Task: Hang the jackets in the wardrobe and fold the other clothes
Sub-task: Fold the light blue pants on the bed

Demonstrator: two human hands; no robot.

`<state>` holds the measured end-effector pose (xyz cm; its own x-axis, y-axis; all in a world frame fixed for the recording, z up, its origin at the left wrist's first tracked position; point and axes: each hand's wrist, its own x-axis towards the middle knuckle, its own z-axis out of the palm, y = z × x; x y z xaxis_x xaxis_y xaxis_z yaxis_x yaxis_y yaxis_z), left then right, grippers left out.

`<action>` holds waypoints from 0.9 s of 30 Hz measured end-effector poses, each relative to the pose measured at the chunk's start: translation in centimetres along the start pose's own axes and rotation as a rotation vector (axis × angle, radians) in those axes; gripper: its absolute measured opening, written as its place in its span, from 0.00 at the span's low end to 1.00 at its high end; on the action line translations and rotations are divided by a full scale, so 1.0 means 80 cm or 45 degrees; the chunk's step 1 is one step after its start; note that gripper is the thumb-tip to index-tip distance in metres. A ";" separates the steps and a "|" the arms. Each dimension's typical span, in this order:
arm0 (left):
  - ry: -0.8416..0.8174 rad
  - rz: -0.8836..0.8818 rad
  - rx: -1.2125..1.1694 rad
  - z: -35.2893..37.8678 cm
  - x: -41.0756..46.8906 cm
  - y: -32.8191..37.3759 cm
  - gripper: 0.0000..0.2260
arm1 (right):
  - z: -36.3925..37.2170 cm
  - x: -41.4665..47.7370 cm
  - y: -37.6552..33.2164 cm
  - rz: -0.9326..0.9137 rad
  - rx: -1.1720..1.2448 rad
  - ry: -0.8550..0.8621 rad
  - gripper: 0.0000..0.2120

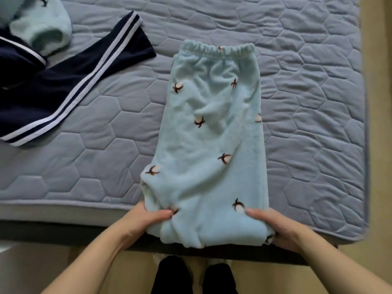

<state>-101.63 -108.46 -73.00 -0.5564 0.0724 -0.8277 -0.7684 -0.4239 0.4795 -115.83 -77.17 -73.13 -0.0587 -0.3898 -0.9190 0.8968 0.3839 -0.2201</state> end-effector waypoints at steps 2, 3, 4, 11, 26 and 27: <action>0.103 0.034 -0.033 0.001 -0.002 -0.007 0.45 | 0.000 -0.002 0.013 0.029 -0.075 0.050 0.27; 0.147 0.054 -0.080 0.001 -0.003 -0.010 0.45 | -0.001 -0.001 0.018 0.021 -0.079 0.091 0.25; 0.195 0.074 -0.125 0.001 -0.004 -0.013 0.44 | -0.001 0.001 0.022 0.003 -0.056 0.130 0.24; 0.456 0.096 0.063 0.009 -0.012 -0.028 0.22 | 0.027 -0.011 0.045 -0.442 -0.398 0.747 0.10; 0.182 0.015 0.353 0.019 -0.015 0.020 0.32 | 0.046 -0.028 -0.004 -0.313 -0.136 0.196 0.19; 0.215 0.018 0.349 0.020 -0.015 0.020 0.32 | 0.047 -0.031 -0.011 -0.246 -0.256 0.219 0.17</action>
<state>-102.68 -107.78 -70.77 -0.5247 -0.0922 -0.8463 -0.8304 -0.1633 0.5326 -114.80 -79.70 -69.45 -0.3077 -0.3309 -0.8921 0.7583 0.4811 -0.4399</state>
